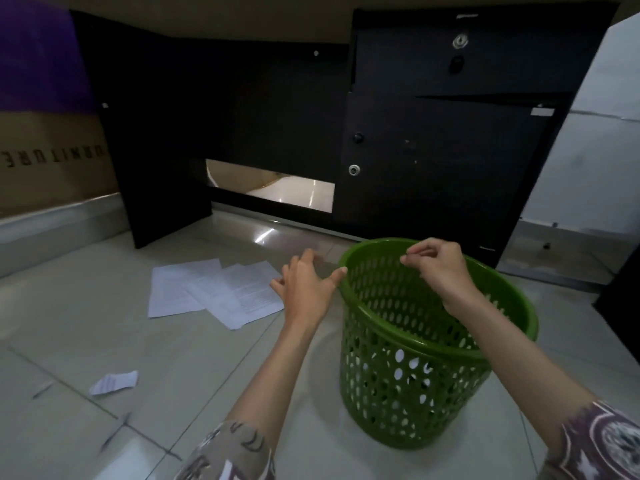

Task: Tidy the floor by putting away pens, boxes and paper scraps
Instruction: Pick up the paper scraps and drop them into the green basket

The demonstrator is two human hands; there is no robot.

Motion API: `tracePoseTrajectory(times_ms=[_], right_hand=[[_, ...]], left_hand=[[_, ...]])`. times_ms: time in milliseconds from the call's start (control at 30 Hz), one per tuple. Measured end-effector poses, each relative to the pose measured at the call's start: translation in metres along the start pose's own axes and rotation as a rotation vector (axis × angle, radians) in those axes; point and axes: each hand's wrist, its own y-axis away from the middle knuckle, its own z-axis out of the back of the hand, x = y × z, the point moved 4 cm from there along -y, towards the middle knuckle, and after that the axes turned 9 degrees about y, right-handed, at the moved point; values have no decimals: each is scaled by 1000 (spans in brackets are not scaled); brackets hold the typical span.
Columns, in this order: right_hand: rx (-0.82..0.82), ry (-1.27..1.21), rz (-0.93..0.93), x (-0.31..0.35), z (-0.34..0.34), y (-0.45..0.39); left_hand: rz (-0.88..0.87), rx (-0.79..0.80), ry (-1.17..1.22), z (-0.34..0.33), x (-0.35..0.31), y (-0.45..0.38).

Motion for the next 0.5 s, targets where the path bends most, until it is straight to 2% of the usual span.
tracePoseTrajectory(times_ms=[167,333,500], right_hand=[[10,-135,157,55,-38,15],[197,-225,244,98,-103,42],[390,-277,241,119,-181,71]], left_hand=[[84,-96,56,46,27,-4],[182,-151,144,106,61,-3],[276,-259,77,184,103,15]])
